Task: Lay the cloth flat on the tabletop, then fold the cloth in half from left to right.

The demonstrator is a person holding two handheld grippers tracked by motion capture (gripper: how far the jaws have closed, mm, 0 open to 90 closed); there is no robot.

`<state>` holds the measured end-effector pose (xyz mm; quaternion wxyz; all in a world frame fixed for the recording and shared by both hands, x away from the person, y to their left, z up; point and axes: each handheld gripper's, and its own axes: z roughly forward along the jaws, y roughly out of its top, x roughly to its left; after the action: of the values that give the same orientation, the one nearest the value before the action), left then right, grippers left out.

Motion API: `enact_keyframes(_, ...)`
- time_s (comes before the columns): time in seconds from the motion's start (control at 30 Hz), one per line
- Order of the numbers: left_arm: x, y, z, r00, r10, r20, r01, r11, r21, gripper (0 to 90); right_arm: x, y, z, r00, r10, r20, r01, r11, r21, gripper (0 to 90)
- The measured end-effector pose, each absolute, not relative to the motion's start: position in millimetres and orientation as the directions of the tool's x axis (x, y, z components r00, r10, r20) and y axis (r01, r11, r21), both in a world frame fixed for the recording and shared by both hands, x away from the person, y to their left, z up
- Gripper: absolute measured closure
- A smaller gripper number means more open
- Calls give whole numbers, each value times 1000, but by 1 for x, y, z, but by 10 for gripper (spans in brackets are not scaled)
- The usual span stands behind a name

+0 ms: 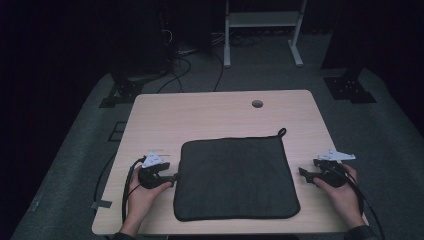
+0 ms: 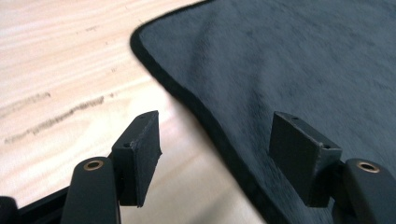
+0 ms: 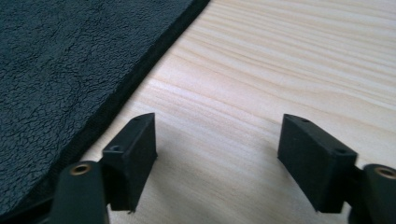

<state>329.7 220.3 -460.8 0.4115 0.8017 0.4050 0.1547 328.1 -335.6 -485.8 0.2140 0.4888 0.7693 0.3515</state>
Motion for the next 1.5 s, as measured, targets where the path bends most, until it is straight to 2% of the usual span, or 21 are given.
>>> enact_keyframes(0.23, 343, 211, -466, 621, 779, -92, 539, -339, 771, 326, 328, -335, -486, -431, 902, 12, 601, 277, 749, 254)
enact_keyframes(0.43, 344, 204, -475, 626, 774, -93, 557, -360, 748, 371, 328, -335, -486, -434, 901, 12, 601, 279, 749, 248)
enact_keyframes(0.63, 342, 206, -477, 624, 779, -71, 544, -367, 754, 462, 328, -335, -486, -434, 901, 12, 600, 280, 749, 248)
enact_keyframes(0.67, 341, 207, -478, 618, 783, -74, 546, -359, 757, 535, 328, -335, -486, -436, 900, 12, 600, 281, 749, 248)
enact_keyframes(0.73, 341, 211, -478, 609, 788, -91, 555, -342, 758, 560, 328, -335, -486, -437, 899, 12, 599, 282, 749, 248)
enact_keyframes(0.87, 340, 211, -478, 603, 795, -66, 547, -351, 760, 639, 328, -336, -486, -438, 899, 12, 599, 282, 749, 249)
enact_keyframes(0.9, 338, 209, -477, 575, 815, -65, 562, -336, 756, 639, 328, -336, -486, -439, 899, 12, 599, 283, 749, 249)
enact_keyframes(1.03, 336, 206, -477, 578, 816, -25, 548, -365, 752, 640, 327, -336, -486, -439, 898, 13, 600, 282, 749, 249)
enact_keyframes(1.13, 337, 206, -477, 587, 807, -59, 558, -351, 752, 762, 327, -336, -486, -439, 898, 13, 600, 283, 748, 249)
enact_keyframes(1.23, 338, 206, -477, 574, 812, -107, 584, -314, 749, 844, 327, -336, -486, -439, 898, 13, 600, 283, 748, 249)
enact_keyframes(1.5, 341, 215, -472, 552, 818, -160, 625, -279, 729, 878, 327, -336, -486, -440, 898, 13, 600, 283, 748, 249)
